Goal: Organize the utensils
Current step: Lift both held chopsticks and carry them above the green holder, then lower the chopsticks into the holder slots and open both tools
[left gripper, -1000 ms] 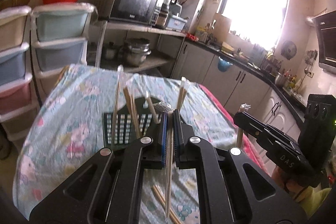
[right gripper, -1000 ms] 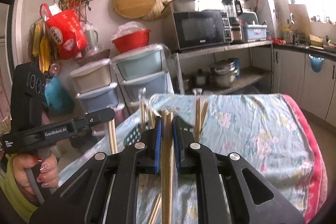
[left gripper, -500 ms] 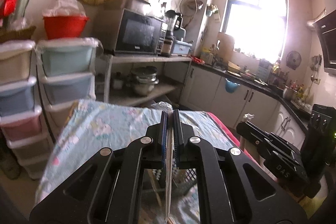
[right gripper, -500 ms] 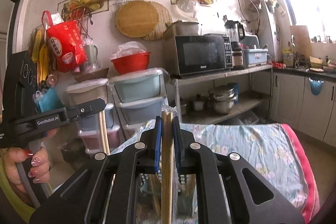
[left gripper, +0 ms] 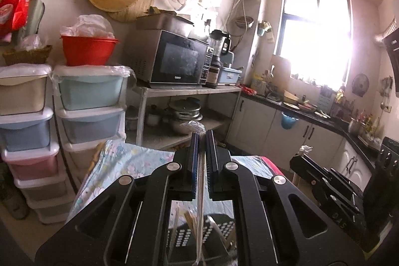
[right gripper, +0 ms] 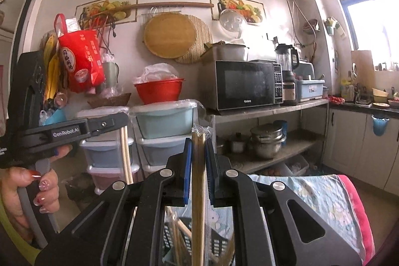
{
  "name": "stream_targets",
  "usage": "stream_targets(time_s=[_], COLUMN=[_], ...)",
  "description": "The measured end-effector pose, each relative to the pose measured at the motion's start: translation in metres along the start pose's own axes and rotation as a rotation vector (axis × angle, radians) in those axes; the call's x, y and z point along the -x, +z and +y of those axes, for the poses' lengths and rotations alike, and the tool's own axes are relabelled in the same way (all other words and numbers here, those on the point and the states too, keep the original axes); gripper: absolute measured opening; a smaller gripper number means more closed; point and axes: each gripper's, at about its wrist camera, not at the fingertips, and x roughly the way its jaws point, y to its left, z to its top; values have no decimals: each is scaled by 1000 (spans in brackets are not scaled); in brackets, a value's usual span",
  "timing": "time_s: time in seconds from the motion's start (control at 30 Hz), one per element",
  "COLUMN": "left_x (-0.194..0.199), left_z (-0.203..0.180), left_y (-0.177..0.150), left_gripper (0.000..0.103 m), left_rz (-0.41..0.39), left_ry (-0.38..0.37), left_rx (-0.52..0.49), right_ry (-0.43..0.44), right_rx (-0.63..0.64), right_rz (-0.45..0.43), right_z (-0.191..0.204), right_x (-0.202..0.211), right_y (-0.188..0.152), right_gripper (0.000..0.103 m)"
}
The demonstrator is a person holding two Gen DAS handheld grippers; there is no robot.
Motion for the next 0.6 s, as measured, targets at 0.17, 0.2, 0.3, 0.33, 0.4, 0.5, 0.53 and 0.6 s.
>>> stream_targets(time_s=[0.17, 0.2, 0.3, 0.33, 0.4, 0.5, 0.53, 0.6], left_x=[-11, -14, -20, -22, -26, -31, -33, -37], left_z=[7, 9, 12, 13, 14, 14, 13, 13], left_y=[-4, -5, -10, -12, -16, -24, -27, -31], left_gripper=[3, 3, 3, 3, 3, 3, 3, 3], left_rz=[-9, -9, -11, -11, -12, -8, -5, -3], left_ry=[19, 22, 31, 30, 26, 23, 24, 24], left_rx=[12, 13, 14, 15, 13, 2, -1, -7], right_ry=[-2, 1, -6, -6, -16, -27, -27, -33], right_rx=[18, 21, 27, 27, 26, 16, 13, 9], right_rz=[-46, -51, -59, -59, -58, -49, -47, -43], right_z=[2, 2, 2, 1, 0, -4, -5, -8], right_x=[-12, -14, -22, -25, -30, -39, -41, -46], right_y=[3, 3, 0, -1, -4, -11, -13, -18], right_gripper=[11, 11, 11, 11, 11, 11, 11, 11])
